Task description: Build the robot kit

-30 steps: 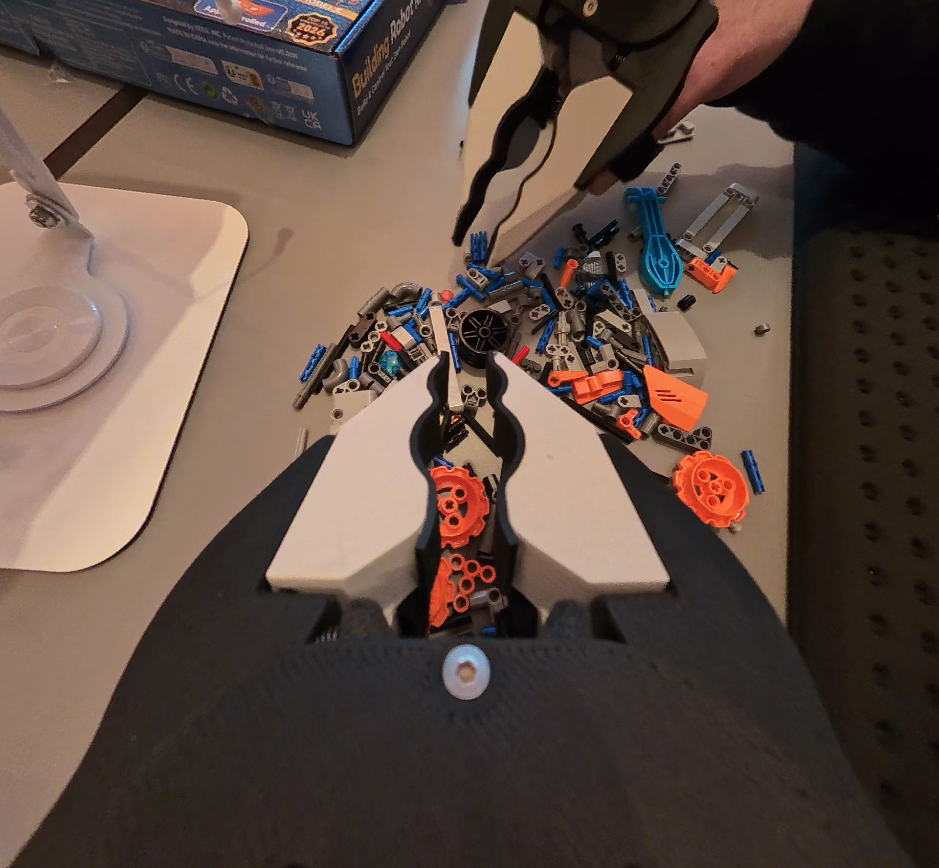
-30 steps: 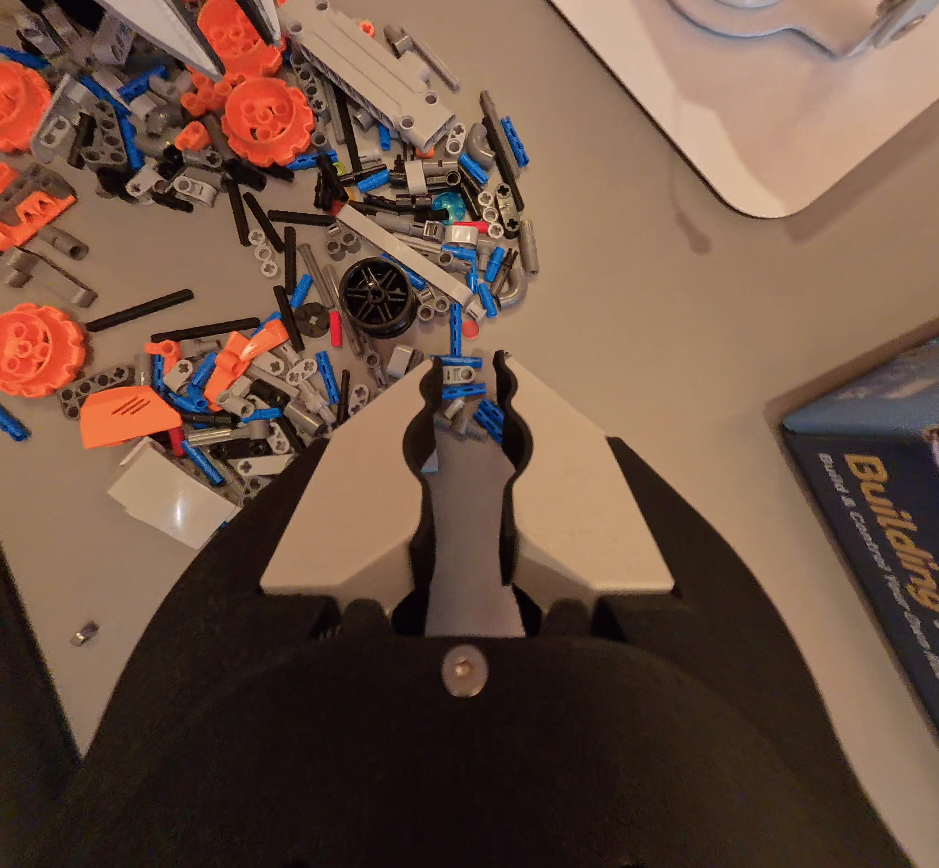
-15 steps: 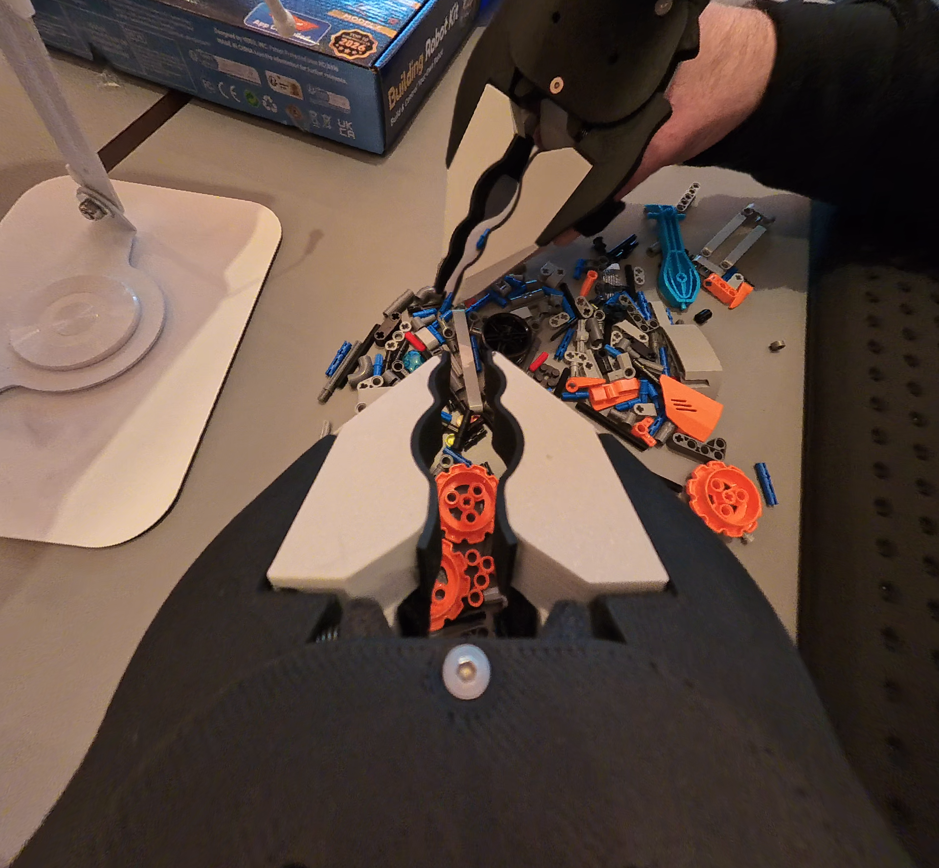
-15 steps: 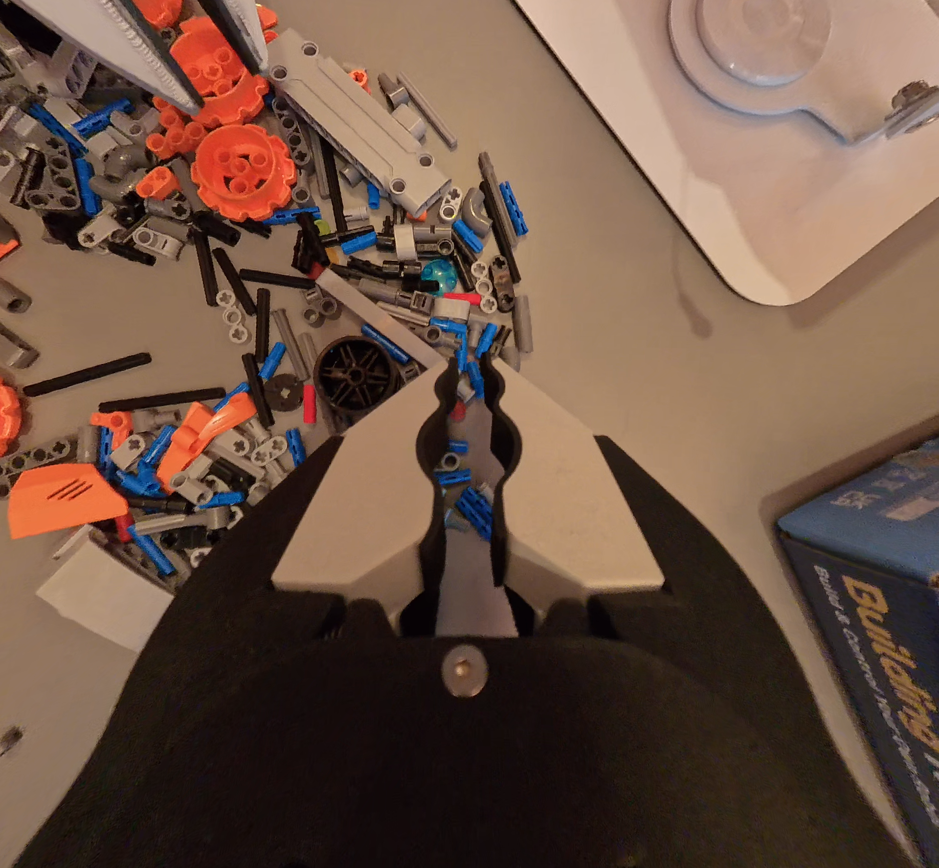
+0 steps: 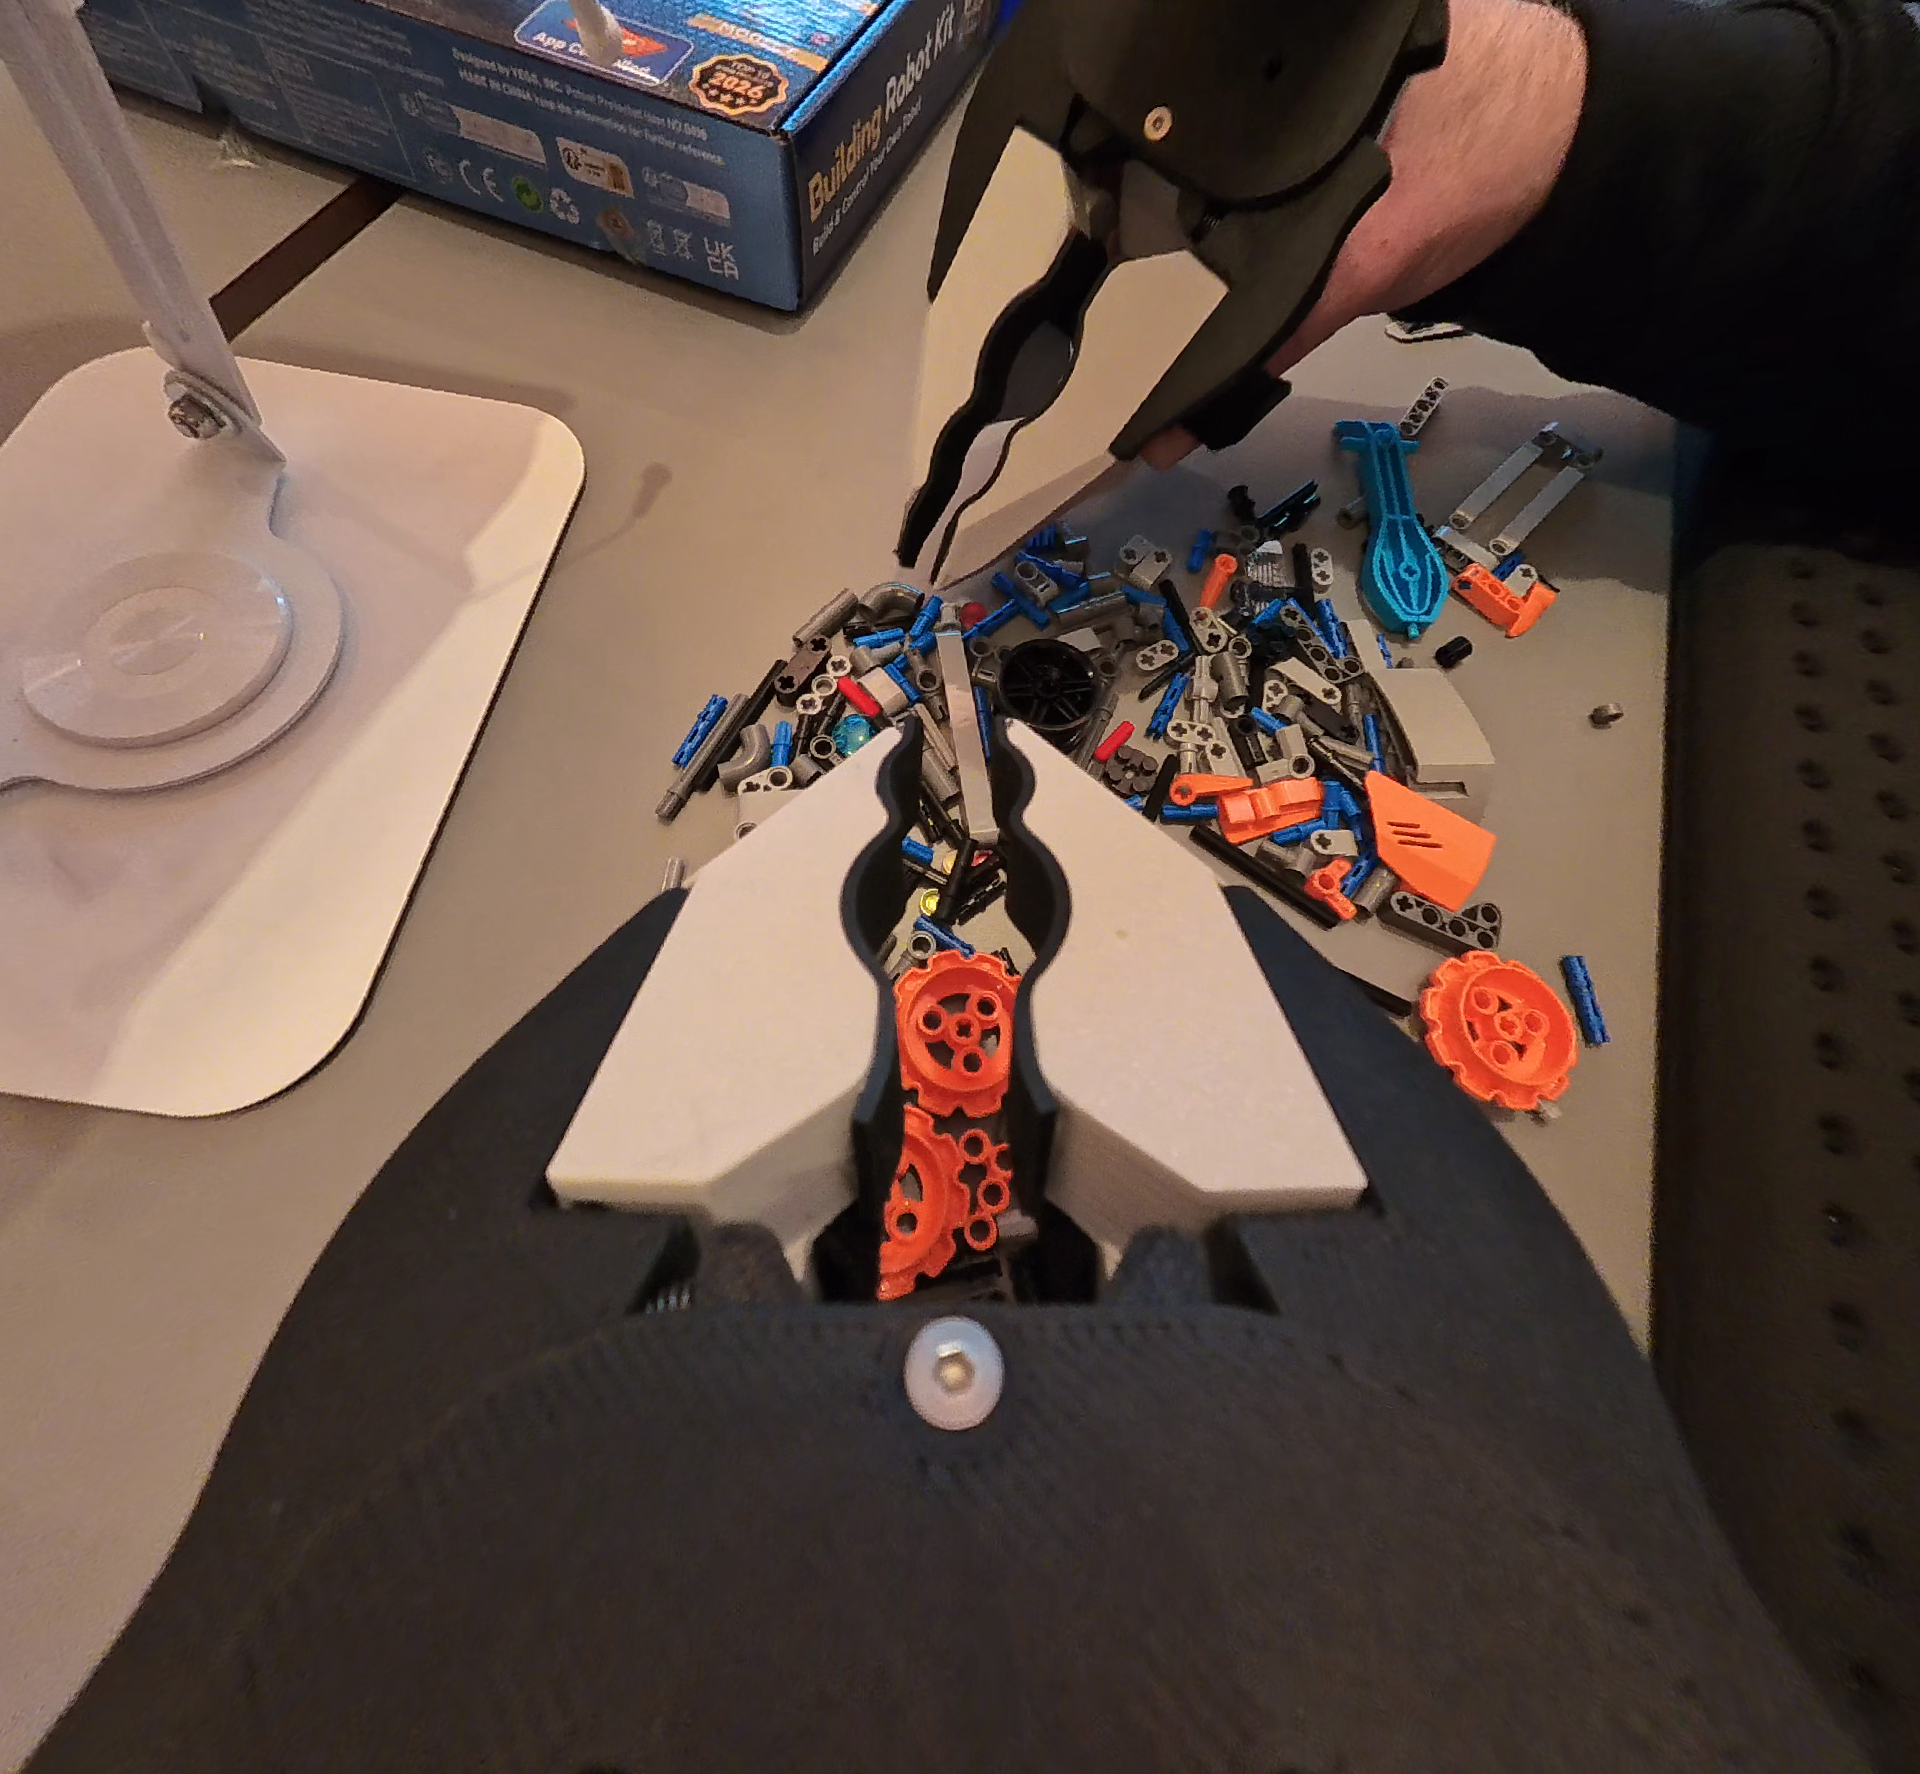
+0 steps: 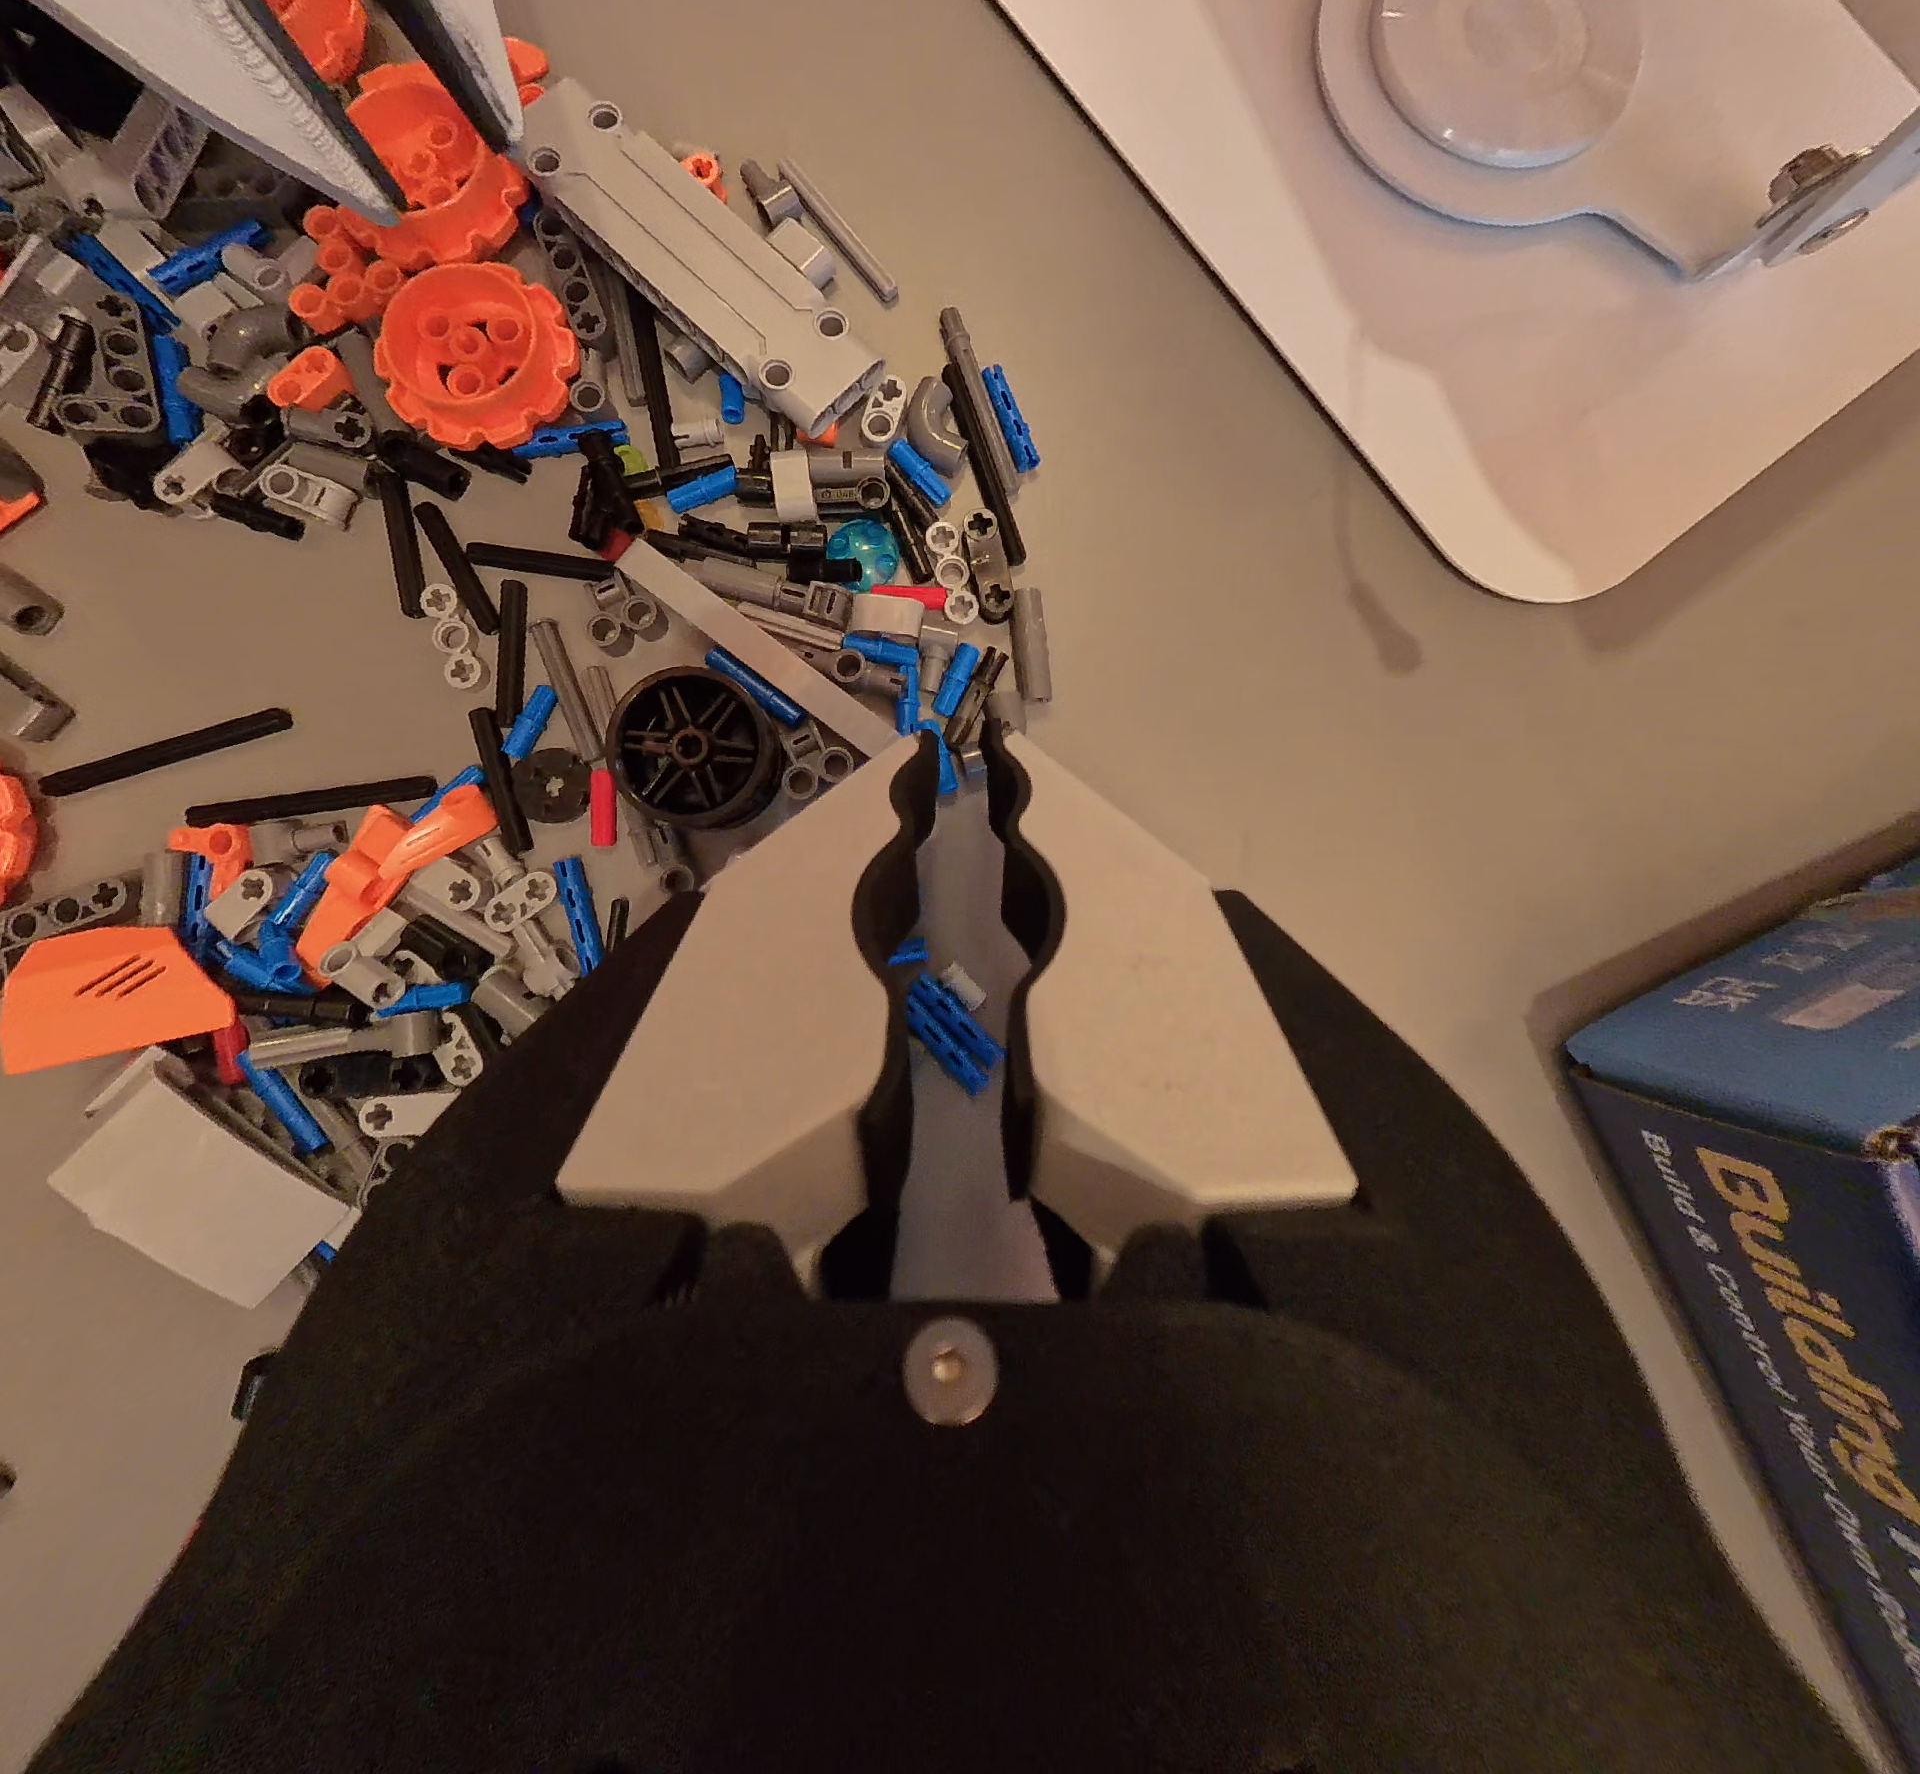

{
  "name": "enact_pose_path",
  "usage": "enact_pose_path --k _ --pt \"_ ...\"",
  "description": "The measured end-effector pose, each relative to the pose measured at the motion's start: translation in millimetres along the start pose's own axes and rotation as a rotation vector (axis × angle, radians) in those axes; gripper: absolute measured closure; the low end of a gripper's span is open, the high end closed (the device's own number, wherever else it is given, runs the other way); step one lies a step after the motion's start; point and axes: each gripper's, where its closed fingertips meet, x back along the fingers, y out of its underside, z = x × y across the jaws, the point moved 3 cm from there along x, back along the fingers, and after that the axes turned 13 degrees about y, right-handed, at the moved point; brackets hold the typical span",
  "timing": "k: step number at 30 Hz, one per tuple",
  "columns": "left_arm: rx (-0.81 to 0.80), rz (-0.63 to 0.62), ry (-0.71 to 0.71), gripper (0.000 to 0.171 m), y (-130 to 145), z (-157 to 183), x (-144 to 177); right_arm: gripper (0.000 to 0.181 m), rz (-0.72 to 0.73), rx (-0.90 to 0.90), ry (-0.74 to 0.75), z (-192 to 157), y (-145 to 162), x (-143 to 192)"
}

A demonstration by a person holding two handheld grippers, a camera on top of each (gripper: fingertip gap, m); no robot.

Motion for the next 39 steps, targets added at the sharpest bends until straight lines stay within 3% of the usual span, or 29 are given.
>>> enact_pose_path --k 28,39 --pt "0.004 -0.007 -0.047 0.163 2.7 -8.4 7.6 0.178 0.005 0.052 -0.075 -7.8 7.6 22.4" --pt "0.003 -0.013 -0.043 0.164 3.6 -7.8 5.4 0.177 -0.081 0.08 -0.062 -16.1 18.1 -0.4"
